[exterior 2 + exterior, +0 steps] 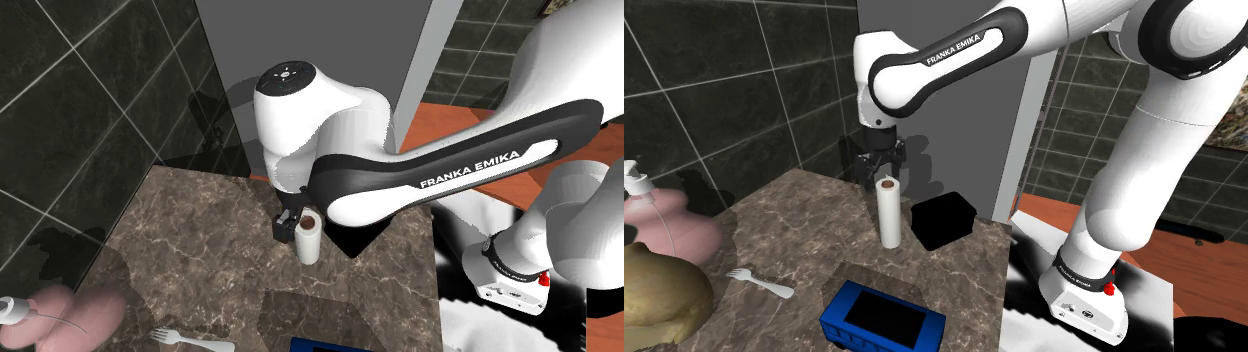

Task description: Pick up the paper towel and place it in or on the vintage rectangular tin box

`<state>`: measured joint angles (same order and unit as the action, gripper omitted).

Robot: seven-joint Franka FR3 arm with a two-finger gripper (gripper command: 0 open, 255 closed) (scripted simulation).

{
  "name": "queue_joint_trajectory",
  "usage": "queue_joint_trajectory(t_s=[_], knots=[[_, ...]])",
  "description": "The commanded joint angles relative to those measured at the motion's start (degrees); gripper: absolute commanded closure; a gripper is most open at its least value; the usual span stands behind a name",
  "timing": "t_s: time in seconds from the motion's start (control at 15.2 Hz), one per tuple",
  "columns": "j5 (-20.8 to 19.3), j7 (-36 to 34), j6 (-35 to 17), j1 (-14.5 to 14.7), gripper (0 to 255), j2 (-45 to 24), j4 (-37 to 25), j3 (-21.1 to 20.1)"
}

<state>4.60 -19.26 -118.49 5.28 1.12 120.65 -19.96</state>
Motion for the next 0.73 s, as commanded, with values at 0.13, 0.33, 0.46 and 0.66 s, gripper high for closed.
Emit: queue_joint_trajectory(t_s=[0.13, 0.33, 0.46, 0.66], knots=[[-0.37, -0.21, -2.92, 0.10, 0, -1.31, 1.64, -0.11], [-0.38, -0.21, -2.91, 0.09, 0, -1.32, 1.63, -0.11], [-0.38, -0.21, -2.91, 0.09, 0, -1.32, 1.63, -0.11], [-0.38, -0.21, -2.91, 0.10, 255, -1.32, 1.63, -0.11]])
